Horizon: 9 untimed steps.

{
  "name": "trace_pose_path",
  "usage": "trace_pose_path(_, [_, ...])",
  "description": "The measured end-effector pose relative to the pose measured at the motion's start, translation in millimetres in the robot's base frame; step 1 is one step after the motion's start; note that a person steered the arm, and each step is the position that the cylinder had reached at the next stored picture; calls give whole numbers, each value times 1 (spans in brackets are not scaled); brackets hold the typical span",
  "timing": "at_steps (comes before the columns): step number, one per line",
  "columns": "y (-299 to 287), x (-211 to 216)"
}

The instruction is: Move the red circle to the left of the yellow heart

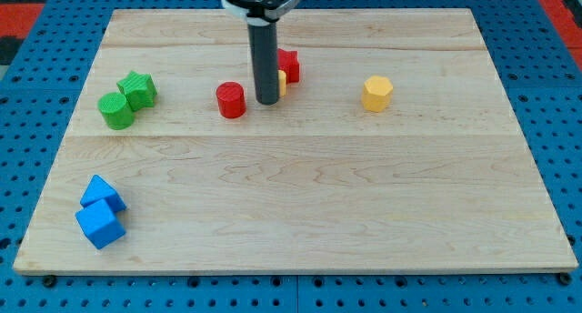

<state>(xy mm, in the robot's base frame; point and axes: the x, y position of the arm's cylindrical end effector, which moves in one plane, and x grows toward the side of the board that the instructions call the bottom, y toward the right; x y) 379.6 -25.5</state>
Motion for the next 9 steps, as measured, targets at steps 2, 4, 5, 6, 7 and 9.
trace_pose_path(2, [-25, 28])
trace_pose_path(4, [-143, 30])
trace_pose_path(5, [-143, 30])
trace_pose_path(6, [-121, 14])
trace_pose_path(7, [-69, -2])
trace_pose_path(9, [-45, 1])
